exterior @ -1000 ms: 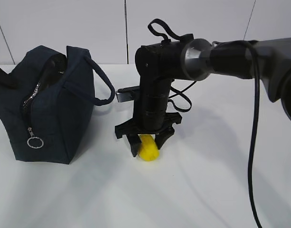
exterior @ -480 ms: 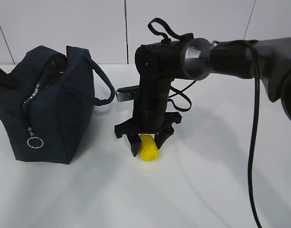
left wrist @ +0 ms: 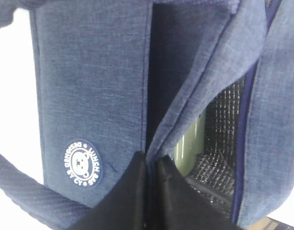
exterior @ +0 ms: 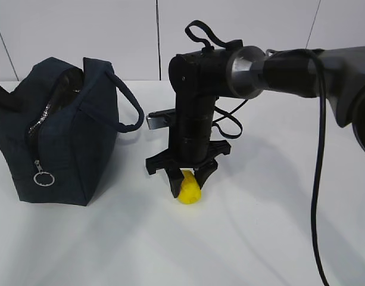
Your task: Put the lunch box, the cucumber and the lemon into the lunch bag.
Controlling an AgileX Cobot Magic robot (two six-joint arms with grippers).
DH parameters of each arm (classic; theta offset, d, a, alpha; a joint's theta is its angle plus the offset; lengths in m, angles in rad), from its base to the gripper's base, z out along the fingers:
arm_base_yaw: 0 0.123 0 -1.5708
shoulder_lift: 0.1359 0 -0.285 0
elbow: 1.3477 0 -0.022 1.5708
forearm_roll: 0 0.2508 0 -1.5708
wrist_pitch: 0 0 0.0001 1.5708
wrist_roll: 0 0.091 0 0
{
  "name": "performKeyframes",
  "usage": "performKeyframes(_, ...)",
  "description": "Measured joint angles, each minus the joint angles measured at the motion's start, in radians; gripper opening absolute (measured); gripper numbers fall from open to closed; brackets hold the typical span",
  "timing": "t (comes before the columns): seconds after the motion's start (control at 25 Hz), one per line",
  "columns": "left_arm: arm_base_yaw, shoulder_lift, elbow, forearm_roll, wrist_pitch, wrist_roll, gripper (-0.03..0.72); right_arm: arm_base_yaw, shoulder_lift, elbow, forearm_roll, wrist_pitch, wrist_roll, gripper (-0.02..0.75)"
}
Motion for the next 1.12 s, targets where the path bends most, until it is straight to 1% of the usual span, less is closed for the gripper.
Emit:
performKeyframes(0.2, 0.0, 0.0, 0.0, 0.025, 0.0, 0.0, -0.006, 0.0, -0.002, -0.076, 0.012, 0.016, 0.0, 0.377)
performKeyframes(0.48, 0.0, 0.0, 0.0, 0.029, -0.002, 0.0, -0.006, 0.0, -0.072, -0.228, 0.171, 0.028, -0.032, 0.377)
performKeyframes(0.56, 0.0, 0.0, 0.0, 0.029, -0.002, 0.0, -0.006, 0.0, -0.079, -0.293, 0.251, 0.034, -0.05, 0.375)
performKeyframes(0.72, 0.0, 0.0, 0.0, 0.024, -0.002, 0.0, -0.006, 0.0, -0.079, -0.381, 0.474, 0.035, -0.142, 0.375)
performKeyframes(0.8, 0.0, 0.0, 0.0, 0.023, -0.002, 0.0, -0.006, 0.0, -0.079, -0.394, 0.591, 0.021, -0.195, 0.375)
performKeyframes(0.84, 0.0, 0.0, 0.0, 0.023, -0.002, 0.0, -0.006, 0.0, -0.079, -0.396, 0.631, 0.007, -0.209, 0.375)
performKeyframes(0.92, 0.0, 0.0, 0.0, 0.021, -0.002, 0.0, -0.006, 0.0, -0.079, -0.398, 0.682, -0.032, -0.228, 0.375)
performKeyframes(1.04, 0.0, 0.0, 0.0, 0.021, -0.002, 0.0, -0.006, 0.0, -0.066, -0.398, 0.782, -0.048, -0.259, 0.375)
performKeyframes(1.12, 0.0, 0.0, 0.0, 0.021, -0.002, 0.0, -0.006, -0.002, -0.055, -0.398, 0.901, -0.036, -0.321, 0.375)
